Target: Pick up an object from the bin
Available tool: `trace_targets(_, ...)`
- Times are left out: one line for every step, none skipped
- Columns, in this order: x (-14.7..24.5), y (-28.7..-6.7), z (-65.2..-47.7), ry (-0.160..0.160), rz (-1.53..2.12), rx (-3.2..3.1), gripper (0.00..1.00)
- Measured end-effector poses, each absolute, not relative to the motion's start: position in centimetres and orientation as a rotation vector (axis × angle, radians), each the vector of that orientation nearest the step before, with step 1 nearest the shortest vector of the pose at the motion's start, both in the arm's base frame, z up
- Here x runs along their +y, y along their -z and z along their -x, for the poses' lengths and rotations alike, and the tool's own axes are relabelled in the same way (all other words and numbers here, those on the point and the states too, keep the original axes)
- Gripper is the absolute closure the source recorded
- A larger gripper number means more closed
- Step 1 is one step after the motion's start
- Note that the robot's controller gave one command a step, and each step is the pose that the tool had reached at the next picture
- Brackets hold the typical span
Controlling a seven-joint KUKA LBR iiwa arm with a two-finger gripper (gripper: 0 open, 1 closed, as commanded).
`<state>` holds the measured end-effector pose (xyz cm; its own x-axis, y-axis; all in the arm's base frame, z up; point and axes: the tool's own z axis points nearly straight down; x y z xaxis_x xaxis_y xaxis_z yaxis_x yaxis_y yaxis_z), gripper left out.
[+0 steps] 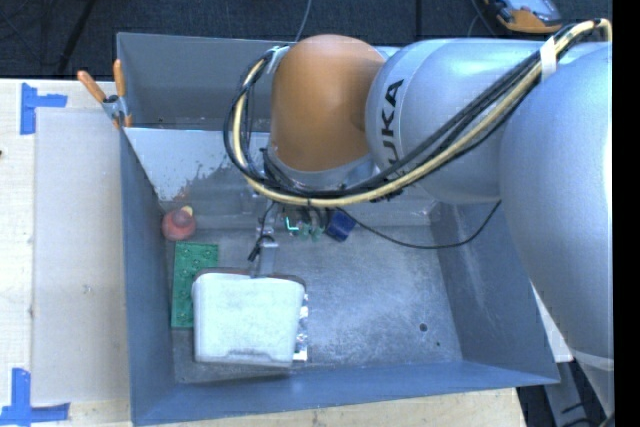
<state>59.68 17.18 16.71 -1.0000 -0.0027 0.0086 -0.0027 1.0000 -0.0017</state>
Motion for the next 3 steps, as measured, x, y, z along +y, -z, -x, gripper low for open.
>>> trace_targets(22.9,-6.7,-60.9,-0.005,-0.179,-3.135,0.00)
trace_targets(22.7,-7.4,-61.2,-0.001,-0.169,-3.140,1.00)
trace_targets(22.3,-23.4,-61.5,0.004,-0.200,-3.146,1.00)
